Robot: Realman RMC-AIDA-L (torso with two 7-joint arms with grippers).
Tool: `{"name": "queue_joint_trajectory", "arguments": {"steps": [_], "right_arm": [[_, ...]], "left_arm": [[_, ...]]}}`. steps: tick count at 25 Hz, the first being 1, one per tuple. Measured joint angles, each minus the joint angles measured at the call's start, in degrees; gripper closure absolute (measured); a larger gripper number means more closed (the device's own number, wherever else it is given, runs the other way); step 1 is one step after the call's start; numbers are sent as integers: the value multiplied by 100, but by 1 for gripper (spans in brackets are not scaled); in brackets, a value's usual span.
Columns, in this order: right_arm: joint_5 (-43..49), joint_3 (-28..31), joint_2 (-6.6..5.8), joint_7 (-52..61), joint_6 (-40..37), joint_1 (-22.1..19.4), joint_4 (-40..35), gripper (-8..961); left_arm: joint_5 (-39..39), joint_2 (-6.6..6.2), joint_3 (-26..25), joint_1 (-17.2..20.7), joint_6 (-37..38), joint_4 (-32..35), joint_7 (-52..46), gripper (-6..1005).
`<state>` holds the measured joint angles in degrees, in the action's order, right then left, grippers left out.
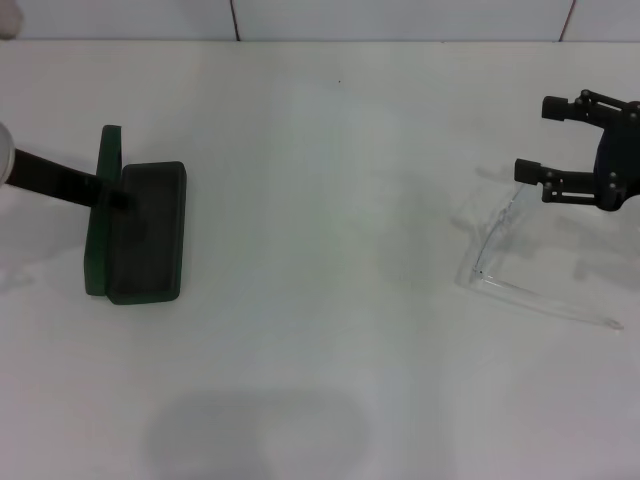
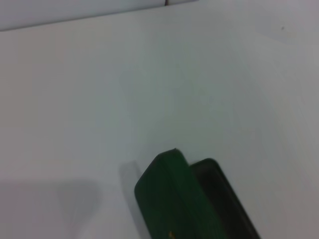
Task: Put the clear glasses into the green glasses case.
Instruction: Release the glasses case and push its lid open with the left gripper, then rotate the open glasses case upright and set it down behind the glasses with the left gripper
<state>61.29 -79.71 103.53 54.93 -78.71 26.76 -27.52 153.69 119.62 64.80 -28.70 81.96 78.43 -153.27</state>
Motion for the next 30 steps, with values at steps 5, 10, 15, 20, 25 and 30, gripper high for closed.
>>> {"name": "queue_joint_trajectory", "arguments": {"steps": [5, 10, 15, 20, 25, 30], "right_arm": [[0, 0, 10, 0, -47, -31, 0, 105], [0, 0, 30, 0, -100, -47, 1, 106], [-1, 6, 35, 0, -154, -83, 1, 107], [-5, 82, 47, -1, -191, -140, -3, 108], [-5, 225, 53, -4, -328, -211, -14, 108], [-5, 246, 53, -25, -363, -300, -40, 109]], "left_arm": [[-115, -10, -19, 22, -5, -4, 24, 417], [-73, -6, 2, 24, -8, -43, -10, 515], [-104, 0, 14, 78, -2, 54, 20, 681], [-469, 2, 47, 241, 54, 355, 242, 786], [-1283, 4, 125, 469, 64, 742, 779, 793], [-1693, 8, 575, 622, -126, 939, 1786, 785]]}}
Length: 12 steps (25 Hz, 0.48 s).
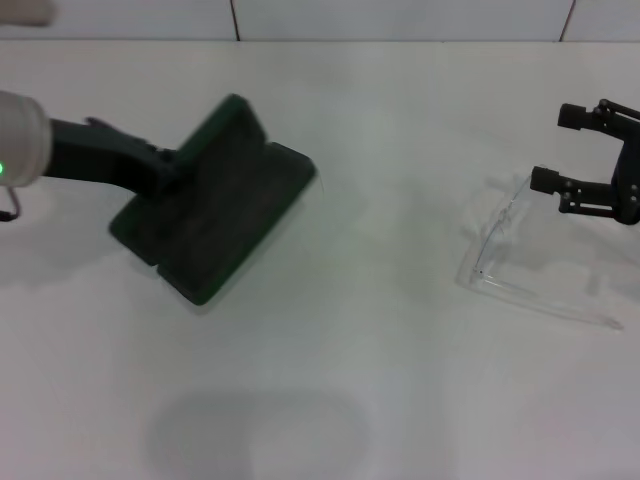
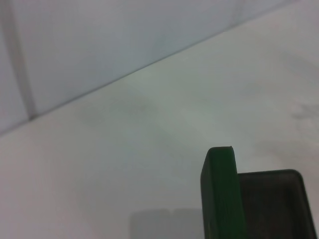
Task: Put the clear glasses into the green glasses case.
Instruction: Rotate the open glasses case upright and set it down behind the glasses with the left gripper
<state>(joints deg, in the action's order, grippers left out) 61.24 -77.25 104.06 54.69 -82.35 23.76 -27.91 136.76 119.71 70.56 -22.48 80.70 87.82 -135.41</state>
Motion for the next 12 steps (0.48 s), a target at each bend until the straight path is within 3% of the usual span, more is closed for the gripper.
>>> {"name": "queue_joint_trajectory", "arguments": {"steps": [6, 12], "right_arm": [[2, 122, -25, -27, -130, -188, -5, 110], [86, 620, -19, -43, -404, -588, -13, 111]], "left_arm": [[296, -2, 751, -81, -495, 11, 1114, 777], [654, -3, 1437, -99, -1117, -26, 2031, 768]]}}
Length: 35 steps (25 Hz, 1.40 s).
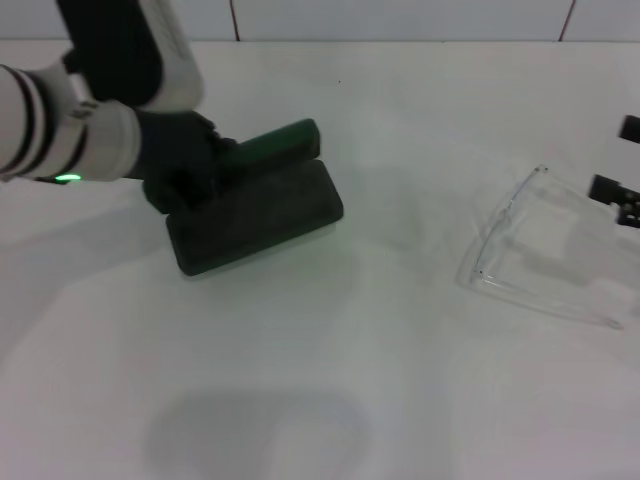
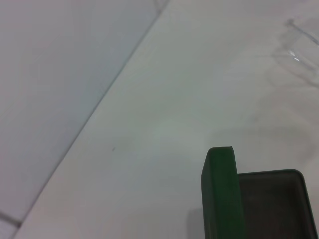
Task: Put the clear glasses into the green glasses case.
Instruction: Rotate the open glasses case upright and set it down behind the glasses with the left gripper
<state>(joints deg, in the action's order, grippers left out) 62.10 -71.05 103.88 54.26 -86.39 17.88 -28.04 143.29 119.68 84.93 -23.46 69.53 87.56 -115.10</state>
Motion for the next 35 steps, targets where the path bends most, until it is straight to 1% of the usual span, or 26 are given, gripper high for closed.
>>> {"name": "queue_joint_trajectory", "arguments": {"steps": [4, 7, 12, 15, 18, 28, 35], "right_arm": [[330, 558, 48, -3, -220, -208, 0, 112], [526, 863, 84, -4, -326, -321, 0, 112], [586, 952, 103, -4, -343, -359, 21, 113], [592, 946, 119, -4, -348, -360, 16, 114], [604, 953, 141, -4, -397, -362, 10, 114], [638, 980, 176, -4, -477, -373, 1, 116], [638, 987, 177, -4, -504, -374, 0, 117]], "left_arm": [[-56, -3, 275, -135, -44, -78, 391, 763], [-153, -5, 471, -369, 83, -246, 540, 758], [-163, 0, 678, -744, 258, -544, 567, 751], [-166, -1, 682, -961, 343, -737, 569, 747], [-192, -1, 681, -1087, 355, -870, 570, 743], [-544, 10, 705, -1173, 90, -956, 583, 729], [-550, 21, 1027, -1177, -387, -1210, 586, 719]]}}
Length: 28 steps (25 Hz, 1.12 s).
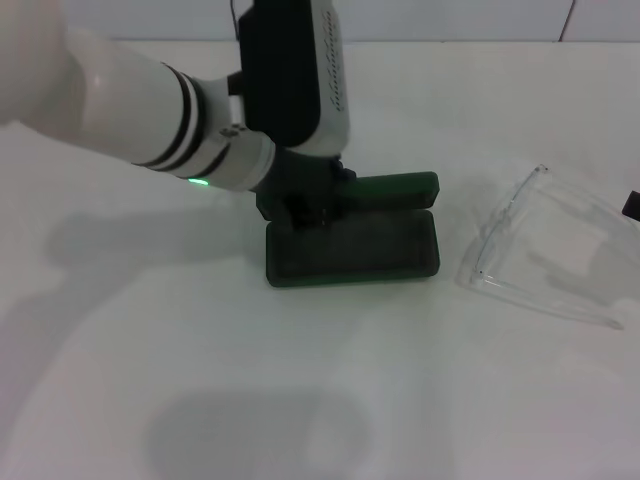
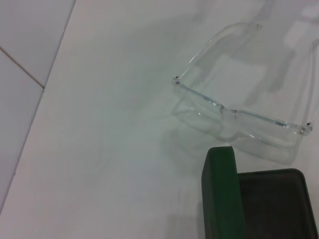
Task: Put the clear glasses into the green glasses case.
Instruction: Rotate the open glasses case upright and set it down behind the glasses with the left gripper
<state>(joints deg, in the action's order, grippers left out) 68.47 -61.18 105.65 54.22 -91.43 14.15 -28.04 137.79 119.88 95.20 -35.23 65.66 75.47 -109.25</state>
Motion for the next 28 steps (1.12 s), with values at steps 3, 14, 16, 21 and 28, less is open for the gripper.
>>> {"name": "queue_joint_trajectory", "arguments": {"steps": [3, 14, 16, 21, 28], "right_arm": [[0, 2, 0, 0, -41, 0, 0, 118], [14, 1, 0, -38, -60, -7, 8, 120], [15, 3, 0, -40, -60, -8, 9, 120], [17, 8, 0, -43, -60, -6, 8, 121], [18, 10, 0, -44, -60, 0, 4, 122]], "left_arm": [[-3, 0, 109, -9, -132, -72, 1, 714], [-7, 1, 130, -19, -230, -90, -4, 699], [-7, 1, 136, -19, -230, -89, -4, 696], [-8, 0, 184, -19, -243, -94, -23, 689], [-8, 7, 205, -16, -306, -93, -45, 679]]}}
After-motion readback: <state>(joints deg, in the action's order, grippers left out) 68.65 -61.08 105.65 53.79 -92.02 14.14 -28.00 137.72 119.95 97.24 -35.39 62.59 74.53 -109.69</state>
